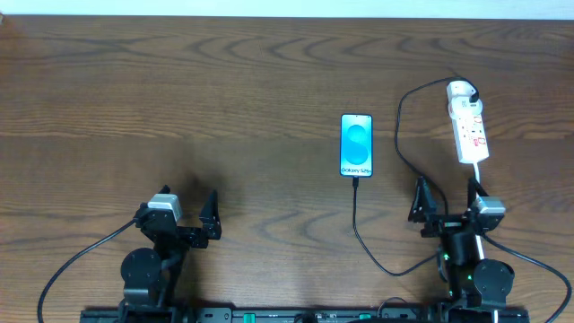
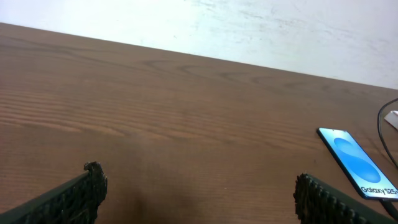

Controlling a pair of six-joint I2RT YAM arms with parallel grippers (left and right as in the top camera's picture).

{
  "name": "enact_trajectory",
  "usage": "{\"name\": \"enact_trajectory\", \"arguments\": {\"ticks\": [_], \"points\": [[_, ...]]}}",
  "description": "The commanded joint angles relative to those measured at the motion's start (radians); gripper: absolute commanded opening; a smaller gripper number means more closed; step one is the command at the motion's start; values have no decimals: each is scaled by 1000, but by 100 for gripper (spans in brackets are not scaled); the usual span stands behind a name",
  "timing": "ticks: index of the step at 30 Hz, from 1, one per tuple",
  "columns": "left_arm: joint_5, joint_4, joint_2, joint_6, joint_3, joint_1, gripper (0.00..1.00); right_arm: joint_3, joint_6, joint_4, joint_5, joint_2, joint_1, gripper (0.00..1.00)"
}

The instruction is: Plug charger to phone and switch on socket

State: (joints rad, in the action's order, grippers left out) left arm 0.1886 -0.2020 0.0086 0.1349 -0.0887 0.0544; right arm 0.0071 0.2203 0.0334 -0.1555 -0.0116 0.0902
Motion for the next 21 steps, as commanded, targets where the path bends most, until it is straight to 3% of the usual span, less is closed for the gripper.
{"name": "enact_trajectory", "arguments": {"ticks": [1,6,21], "points": [[10,-28,-3,8,16,4,98,-2,14,-14,84,6,-8,99],[10,-28,-3,8,16,4,98,-2,10,-113,166,6,-8,99],[10,-28,-3,8,16,4,98,-2,-87,-108,151,6,-12,99]]}}
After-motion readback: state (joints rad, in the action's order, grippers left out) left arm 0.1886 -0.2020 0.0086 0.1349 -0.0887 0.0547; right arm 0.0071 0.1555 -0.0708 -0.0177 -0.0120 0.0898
